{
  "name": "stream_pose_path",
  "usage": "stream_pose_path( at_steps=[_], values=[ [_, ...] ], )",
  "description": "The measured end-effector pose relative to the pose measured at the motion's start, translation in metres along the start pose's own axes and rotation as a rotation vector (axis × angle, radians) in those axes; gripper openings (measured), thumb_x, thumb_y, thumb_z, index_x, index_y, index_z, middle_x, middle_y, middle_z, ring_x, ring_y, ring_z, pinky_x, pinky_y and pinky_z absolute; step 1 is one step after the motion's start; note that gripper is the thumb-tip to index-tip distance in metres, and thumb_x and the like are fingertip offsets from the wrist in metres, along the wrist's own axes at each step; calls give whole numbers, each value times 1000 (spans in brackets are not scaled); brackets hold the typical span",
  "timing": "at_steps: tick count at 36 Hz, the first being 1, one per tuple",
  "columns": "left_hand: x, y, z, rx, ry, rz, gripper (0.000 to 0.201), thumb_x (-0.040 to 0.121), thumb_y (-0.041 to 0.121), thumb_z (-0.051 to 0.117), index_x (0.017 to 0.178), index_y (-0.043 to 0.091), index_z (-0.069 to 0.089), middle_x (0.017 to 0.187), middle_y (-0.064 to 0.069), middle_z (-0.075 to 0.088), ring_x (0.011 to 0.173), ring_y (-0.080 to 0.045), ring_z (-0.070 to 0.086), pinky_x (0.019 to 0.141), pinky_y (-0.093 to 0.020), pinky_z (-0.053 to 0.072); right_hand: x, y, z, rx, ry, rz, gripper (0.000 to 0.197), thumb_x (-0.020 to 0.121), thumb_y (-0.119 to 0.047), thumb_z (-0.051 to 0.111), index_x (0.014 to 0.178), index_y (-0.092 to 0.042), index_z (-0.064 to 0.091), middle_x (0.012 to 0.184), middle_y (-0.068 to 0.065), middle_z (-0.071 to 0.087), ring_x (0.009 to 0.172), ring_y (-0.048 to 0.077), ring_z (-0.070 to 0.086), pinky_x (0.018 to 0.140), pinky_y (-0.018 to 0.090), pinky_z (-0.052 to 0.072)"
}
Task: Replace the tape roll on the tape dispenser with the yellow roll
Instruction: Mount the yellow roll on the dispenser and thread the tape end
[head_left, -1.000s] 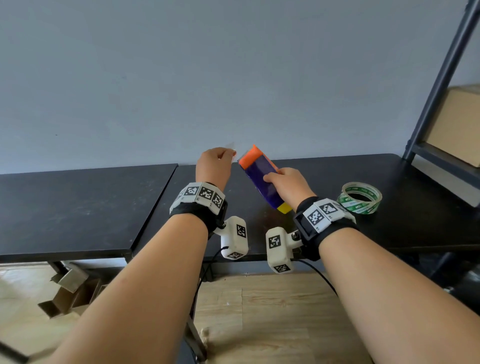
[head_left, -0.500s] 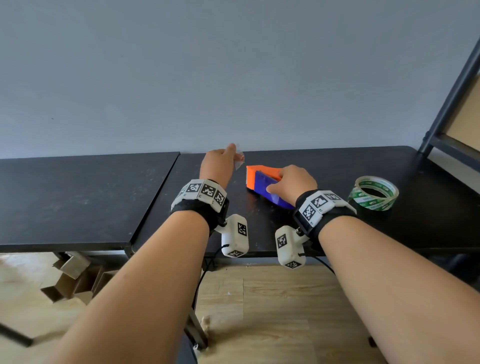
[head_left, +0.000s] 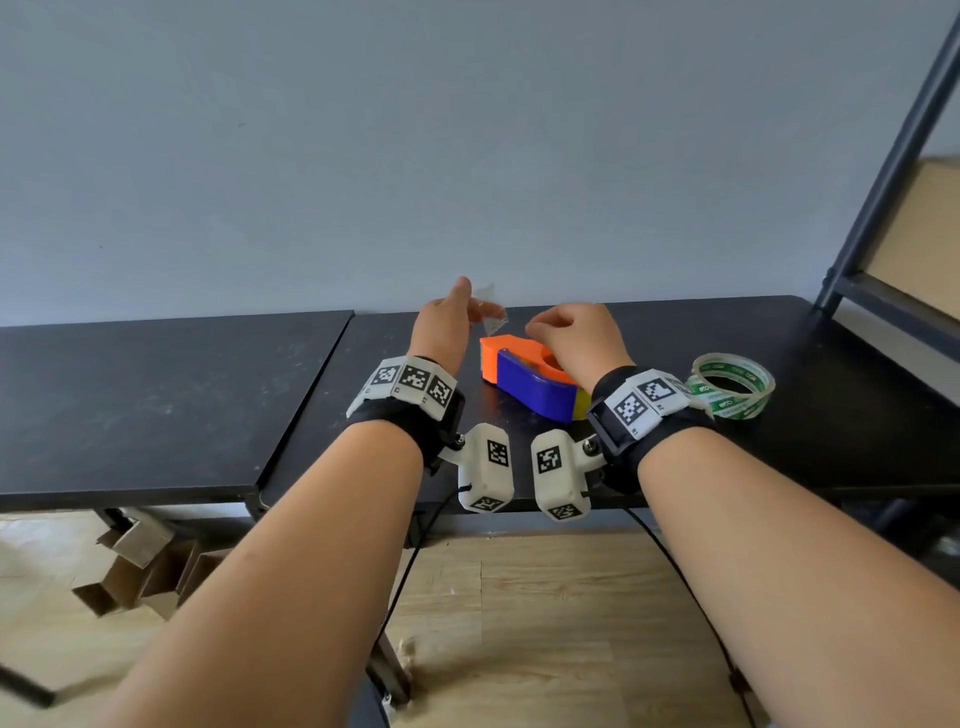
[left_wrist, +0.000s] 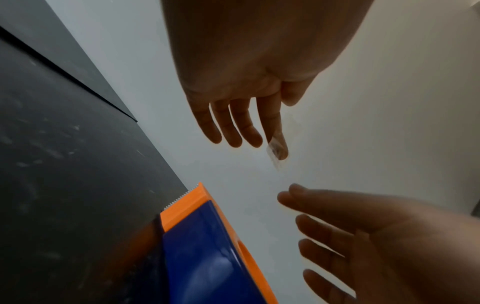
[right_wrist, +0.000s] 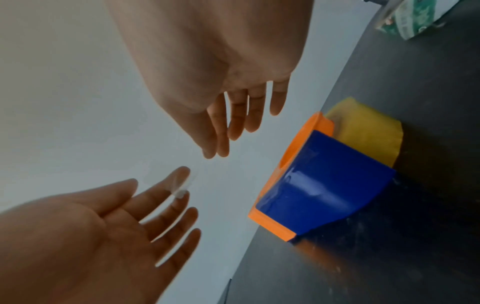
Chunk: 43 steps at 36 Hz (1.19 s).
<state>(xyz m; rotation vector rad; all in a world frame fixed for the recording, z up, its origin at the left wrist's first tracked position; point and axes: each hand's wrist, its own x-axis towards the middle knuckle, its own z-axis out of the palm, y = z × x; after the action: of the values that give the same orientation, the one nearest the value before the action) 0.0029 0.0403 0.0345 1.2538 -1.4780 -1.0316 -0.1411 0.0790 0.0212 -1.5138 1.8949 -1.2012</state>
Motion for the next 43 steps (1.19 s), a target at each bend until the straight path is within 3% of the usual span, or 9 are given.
stream_pose_path(
  at_steps=[9,14,18,25,30,33,37,40,43],
  values=[
    [-15,13,23,26,-90,50,54,103,28,24,93,7,72,99,-1,69,92,-16,55,75,-24,38,-19,-7,-24,154,-65,10,7,85,-28,67,86,-24,73,88,-5,70,94,18,64,90,38,51],
    [-21,16,30,-71,-86,-38,27,98,26,43,91,9,63,80,2,60,69,-9,55,60,-18,44,-22,-5,-35,205,-27,35,16,84,-20,68,92,-8,75,95,12,73,89,21,64,76,34,50],
    [-23,20,39,33,-121,-33,7,80,21,59,75,17,60,77,2,59,79,-20,56,78,-36,51,-24,-3,-41,238,8,64,21,81,-17,66,84,4,72,81,21,66,78,24,59,75,36,49],
    [-28,22,66,270,-63,149,38,88,26,60,55,9,51,42,7,30,45,-13,27,48,-23,24,-28,8,-56,207,14,86,21,81,-17,59,79,3,68,76,17,56,74,21,51,65,30,39],
    [-30,22,92,338,-56,179,49,91,29,59,45,18,44,43,3,37,41,-11,33,46,-22,27,-28,22,-72,185,55,121,35,82,-14,58,98,17,63,95,35,58,77,20,46,64,30,35],
    [-30,23,107,348,-49,201,47,91,30,58,48,14,48,44,2,37,41,-11,34,44,-23,26,-29,27,-84,171,46,146,21,83,-13,58,77,7,61,74,24,49,75,22,46,69,31,34],
    [-36,27,127,317,-97,218,26,87,21,59,68,10,72,55,-1,53,48,-11,41,49,-23,33,-26,41,-99,163,60,172,17,82,-10,58,67,-7,52,66,9,43,65,21,40,59,31,31],
    [-42,31,142,257,-126,256,20,87,15,61,94,13,79,84,-2,72,74,-12,60,70,-27,50,-26,57,-109,208,100,239,27,82,-10,57,57,-11,46,60,3,42,55,16,38,54,28,31],
    [-42,35,158,236,-131,230,17,82,16,66,92,16,79,85,1,72,83,-13,64,80,-29,53,-28,72,-117,236,153,303,25,81,-12,53,58,-11,46,58,2,44,52,17,40,52,28,32]
  ],
)
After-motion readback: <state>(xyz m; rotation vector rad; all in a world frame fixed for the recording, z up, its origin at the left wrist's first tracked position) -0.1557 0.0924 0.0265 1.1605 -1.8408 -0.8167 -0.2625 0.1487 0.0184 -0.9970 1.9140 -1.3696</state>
